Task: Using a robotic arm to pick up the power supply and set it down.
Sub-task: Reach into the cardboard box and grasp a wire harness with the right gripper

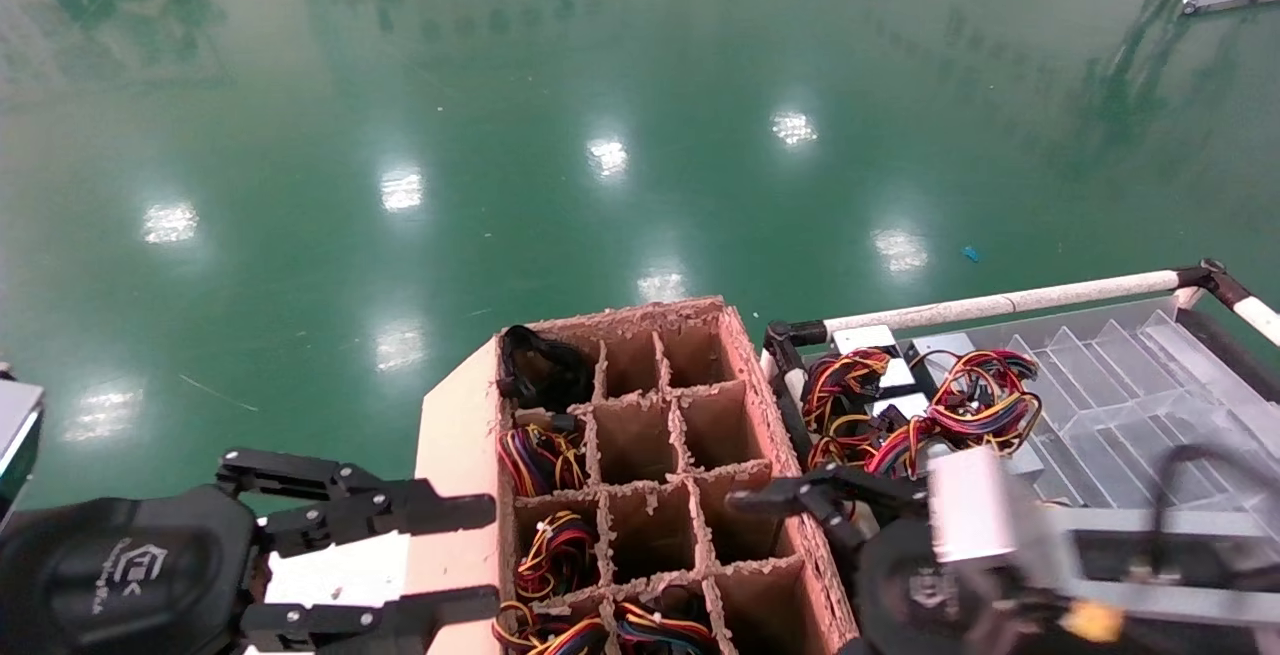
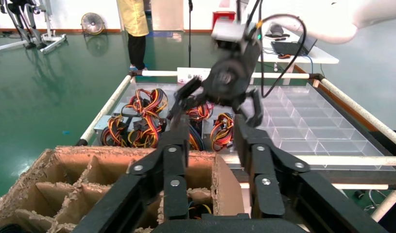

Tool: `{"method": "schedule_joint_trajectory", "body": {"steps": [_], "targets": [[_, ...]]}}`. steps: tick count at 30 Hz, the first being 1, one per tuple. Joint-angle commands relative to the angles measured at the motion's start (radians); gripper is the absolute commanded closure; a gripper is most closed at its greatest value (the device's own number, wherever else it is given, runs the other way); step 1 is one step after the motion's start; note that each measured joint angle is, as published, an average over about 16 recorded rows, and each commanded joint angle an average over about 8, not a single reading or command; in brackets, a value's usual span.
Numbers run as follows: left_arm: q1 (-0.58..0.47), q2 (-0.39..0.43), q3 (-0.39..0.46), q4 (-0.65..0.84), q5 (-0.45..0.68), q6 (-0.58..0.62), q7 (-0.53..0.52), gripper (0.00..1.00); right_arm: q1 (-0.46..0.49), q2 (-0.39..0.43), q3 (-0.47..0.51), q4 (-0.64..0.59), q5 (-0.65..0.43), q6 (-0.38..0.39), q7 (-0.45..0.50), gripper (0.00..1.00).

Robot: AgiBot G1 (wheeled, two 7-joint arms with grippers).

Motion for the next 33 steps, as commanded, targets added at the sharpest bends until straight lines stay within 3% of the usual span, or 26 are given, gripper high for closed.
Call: {"method": "schedule_joint_trajectory", "body": {"steps": [1,4,5,7,12,15,17,22,24,33], "targets": [[0.000,0.000,0.000,0.000,0.000,0.000,0.000,1.00,0.020,-0.017,-0.027,-0.005,-0.061,0.011,0.000,0.00],[0.000,0.000,0.000,0.000,0.000,0.000,0.000,1.00,0.056,-0.061,-0.070,-0.033,-0.140,0.016,0.002,0.01],[0.000,0.000,0.000,0.000,0.000,0.000,0.000,1.00,0.068,-0.076,-0.082,-0.043,-0.163,0.018,0.001,0.06],[0.000,0.000,0.000,0.000,0.000,0.000,0.000,1.00,0.089,-0.108,-0.102,-0.063,-0.198,0.022,-0.004,0.22],[0.000,0.000,0.000,0.000,0.000,0.000,0.000,1.00,0.134,-0.176,-0.135,-0.115,-0.259,0.032,-0.032,0.83],[0.000,0.000,0.000,0.000,0.000,0.000,0.000,0.94,0.156,-0.209,-0.153,-0.148,-0.287,0.032,-0.051,1.00],[0.000,0.000,0.000,0.000,0.000,0.000,0.000,0.78,0.168,-0.225,-0.165,-0.169,-0.306,0.028,-0.062,1.00],[0.000,0.000,0.001,0.000,0.000,0.000,0.000,0.18,0.190,-0.249,-0.184,-0.214,-0.334,0.018,-0.084,1.00],[0.000,0.000,0.001,0.000,0.000,0.000,0.000,0.03,0.196,-0.254,-0.187,-0.226,-0.339,0.015,-0.091,1.00],[0.000,0.000,0.001,0.000,-0.001,0.000,0.000,0.00,0.207,-0.261,-0.200,-0.255,-0.360,0.004,-0.108,1.00]]}}
